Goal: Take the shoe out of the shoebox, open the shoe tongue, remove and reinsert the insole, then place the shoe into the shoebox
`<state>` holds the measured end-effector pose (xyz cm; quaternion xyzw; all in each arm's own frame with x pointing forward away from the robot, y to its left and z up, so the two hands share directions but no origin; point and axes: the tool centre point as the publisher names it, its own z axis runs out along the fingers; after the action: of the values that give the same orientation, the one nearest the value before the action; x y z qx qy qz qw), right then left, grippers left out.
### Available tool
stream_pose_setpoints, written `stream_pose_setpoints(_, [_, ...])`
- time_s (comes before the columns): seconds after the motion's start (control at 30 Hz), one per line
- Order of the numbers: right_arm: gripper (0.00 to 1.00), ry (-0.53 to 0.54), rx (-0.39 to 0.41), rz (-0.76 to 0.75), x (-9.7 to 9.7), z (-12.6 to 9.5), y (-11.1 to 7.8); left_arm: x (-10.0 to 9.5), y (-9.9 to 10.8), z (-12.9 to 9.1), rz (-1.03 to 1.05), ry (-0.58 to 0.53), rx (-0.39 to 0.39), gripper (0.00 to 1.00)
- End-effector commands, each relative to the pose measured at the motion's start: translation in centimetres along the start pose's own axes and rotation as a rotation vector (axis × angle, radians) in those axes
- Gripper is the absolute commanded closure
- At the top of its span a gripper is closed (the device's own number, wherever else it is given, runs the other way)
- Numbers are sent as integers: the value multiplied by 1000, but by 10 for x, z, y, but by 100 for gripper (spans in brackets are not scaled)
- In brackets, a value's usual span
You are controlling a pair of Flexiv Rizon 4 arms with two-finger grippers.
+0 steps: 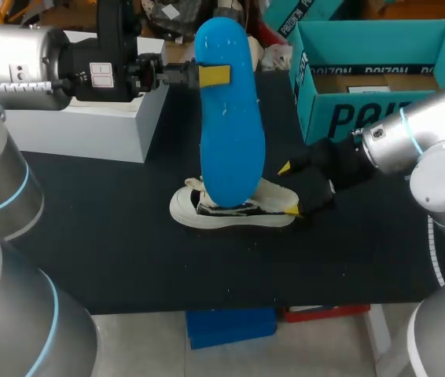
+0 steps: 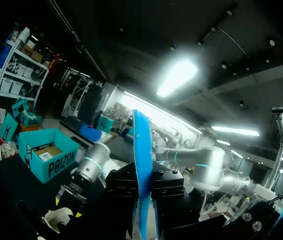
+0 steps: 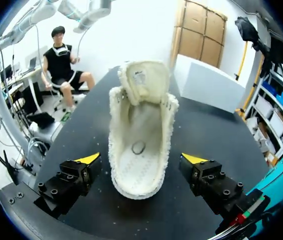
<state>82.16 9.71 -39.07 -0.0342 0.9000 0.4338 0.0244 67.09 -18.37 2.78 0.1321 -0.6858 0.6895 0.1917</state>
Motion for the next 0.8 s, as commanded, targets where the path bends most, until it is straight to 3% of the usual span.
stream_pose_setpoints(0.03, [0, -6, -74, 9, -1, 6, -8, 0, 0, 1, -1, -4, 0, 100])
stream_pose_setpoints(0.27, [0, -13, -144, 36, 1, 12, -14, 0, 0, 1, -1, -4, 0, 100])
stream_pose_setpoints(0.8, [0, 11, -172, 61, 0, 21, -22, 0, 0, 1, -1, -4, 0, 100])
